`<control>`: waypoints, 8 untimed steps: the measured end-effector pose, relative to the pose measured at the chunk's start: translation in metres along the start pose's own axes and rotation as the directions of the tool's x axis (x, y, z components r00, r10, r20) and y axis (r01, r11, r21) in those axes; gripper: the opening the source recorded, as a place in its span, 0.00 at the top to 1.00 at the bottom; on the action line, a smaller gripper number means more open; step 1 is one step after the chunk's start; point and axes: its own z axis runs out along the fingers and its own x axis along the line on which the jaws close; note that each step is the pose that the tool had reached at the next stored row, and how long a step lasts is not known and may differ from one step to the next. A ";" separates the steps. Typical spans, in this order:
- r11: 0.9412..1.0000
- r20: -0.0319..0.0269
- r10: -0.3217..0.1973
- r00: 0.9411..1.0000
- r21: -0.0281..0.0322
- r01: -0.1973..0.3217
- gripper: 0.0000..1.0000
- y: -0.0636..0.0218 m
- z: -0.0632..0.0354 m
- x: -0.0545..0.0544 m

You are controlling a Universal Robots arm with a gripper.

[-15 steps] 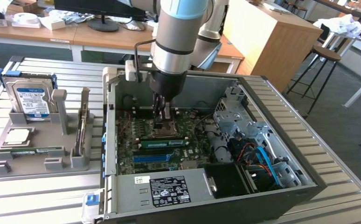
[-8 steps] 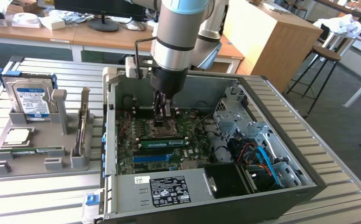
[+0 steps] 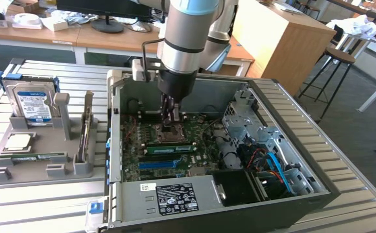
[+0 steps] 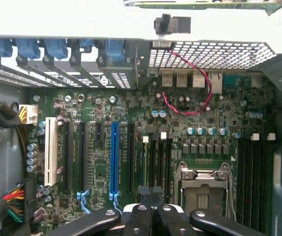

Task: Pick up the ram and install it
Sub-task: 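Press down the ram until it locks into place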

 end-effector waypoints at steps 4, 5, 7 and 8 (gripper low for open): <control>1.000 0.000 0.000 1.000 0.000 0.000 0.90 -0.0068 -0.0001 0.000; 1.000 0.000 0.000 1.000 0.000 0.000 0.90 -0.0083 -0.0001 0.000; 1.000 0.000 0.000 1.000 0.000 0.000 0.90 -0.0111 -0.0001 0.000; 1.000 0.000 0.000 1.000 0.000 0.000 0.90 -0.0125 -0.0001 0.000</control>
